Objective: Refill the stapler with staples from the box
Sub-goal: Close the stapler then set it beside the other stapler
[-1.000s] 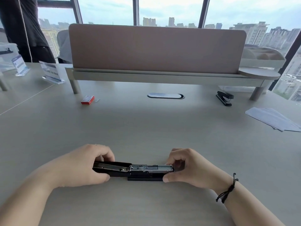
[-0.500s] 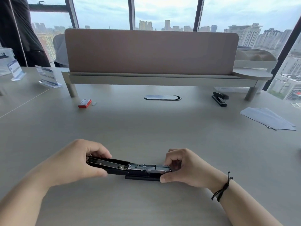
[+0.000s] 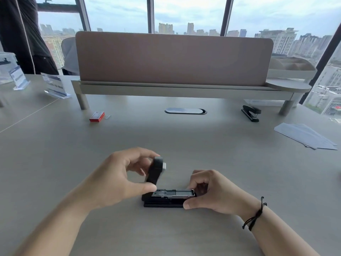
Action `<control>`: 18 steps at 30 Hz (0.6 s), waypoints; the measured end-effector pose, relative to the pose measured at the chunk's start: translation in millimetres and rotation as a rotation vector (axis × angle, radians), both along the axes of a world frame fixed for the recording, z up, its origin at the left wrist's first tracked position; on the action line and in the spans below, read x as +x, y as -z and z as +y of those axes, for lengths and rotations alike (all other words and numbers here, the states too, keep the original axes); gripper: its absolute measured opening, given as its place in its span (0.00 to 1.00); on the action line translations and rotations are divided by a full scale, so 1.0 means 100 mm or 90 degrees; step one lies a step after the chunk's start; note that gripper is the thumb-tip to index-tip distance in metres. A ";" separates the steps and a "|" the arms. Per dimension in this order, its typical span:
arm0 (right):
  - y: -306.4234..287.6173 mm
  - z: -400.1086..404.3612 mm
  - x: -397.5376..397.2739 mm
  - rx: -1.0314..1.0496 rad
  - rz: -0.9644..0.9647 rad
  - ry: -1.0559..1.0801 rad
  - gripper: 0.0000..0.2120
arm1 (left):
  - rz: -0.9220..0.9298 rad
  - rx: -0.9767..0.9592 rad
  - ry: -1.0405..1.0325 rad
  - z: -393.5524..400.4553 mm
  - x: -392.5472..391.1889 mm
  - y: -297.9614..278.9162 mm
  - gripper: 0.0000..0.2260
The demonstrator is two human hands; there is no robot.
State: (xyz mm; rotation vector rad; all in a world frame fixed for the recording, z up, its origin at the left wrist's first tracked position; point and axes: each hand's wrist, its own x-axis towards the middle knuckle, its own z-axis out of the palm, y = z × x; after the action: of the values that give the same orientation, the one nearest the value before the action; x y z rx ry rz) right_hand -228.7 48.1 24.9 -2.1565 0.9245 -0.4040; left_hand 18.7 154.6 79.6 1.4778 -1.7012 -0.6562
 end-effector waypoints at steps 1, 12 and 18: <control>0.00 0.00 0.00 -0.001 0.000 0.001 0.15 | 0.004 -0.002 0.010 -0.02 -0.08 0.04 0.23; 0.02 -0.02 -0.01 -0.017 0.003 -0.029 0.21 | -0.046 0.029 -0.012 -0.08 -0.39 0.42 0.14; -0.06 0.00 -0.04 0.020 -0.014 -0.046 0.16 | -0.009 0.035 -0.018 -0.07 -0.40 0.49 0.13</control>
State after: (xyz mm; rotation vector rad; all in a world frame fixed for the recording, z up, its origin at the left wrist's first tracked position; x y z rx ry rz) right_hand -232.6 48.2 30.7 -2.1457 0.8322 -0.3746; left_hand -21.3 147.2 31.0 1.5459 -1.6813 -0.6844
